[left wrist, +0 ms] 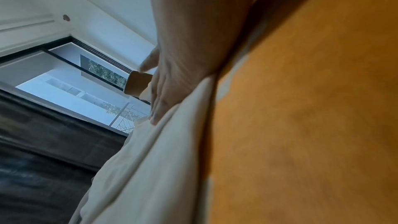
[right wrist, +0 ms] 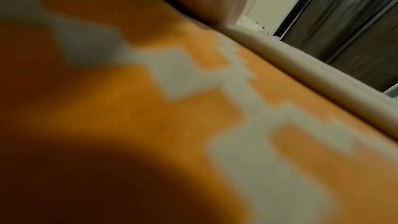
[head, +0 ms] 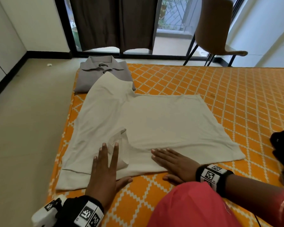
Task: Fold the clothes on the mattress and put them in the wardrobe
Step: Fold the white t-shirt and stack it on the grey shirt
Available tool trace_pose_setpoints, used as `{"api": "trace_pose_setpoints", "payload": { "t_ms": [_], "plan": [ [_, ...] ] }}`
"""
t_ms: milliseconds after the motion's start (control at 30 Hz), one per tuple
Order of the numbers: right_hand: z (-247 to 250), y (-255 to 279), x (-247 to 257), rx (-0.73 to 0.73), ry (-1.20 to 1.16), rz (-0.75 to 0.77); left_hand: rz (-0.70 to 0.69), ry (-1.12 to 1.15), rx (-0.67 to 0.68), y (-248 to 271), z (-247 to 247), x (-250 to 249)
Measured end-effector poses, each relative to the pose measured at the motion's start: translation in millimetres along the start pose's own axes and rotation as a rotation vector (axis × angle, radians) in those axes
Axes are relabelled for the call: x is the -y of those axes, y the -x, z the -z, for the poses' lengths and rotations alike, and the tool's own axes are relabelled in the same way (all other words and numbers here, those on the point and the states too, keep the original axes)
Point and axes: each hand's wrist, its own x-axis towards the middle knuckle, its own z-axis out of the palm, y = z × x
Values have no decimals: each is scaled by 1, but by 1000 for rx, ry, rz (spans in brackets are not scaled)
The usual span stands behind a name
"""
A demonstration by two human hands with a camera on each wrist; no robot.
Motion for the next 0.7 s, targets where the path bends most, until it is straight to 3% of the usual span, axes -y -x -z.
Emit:
{"api": "trace_pose_setpoints", "payload": {
  "t_ms": [267,700],
  "plan": [
    [-15,48,-31,-40,-53,-151,-13,57,-66,1,-15,17],
    [-15,144,-111,63,4,-686,-3,110,-58,1,-9,13]
  ]
}}
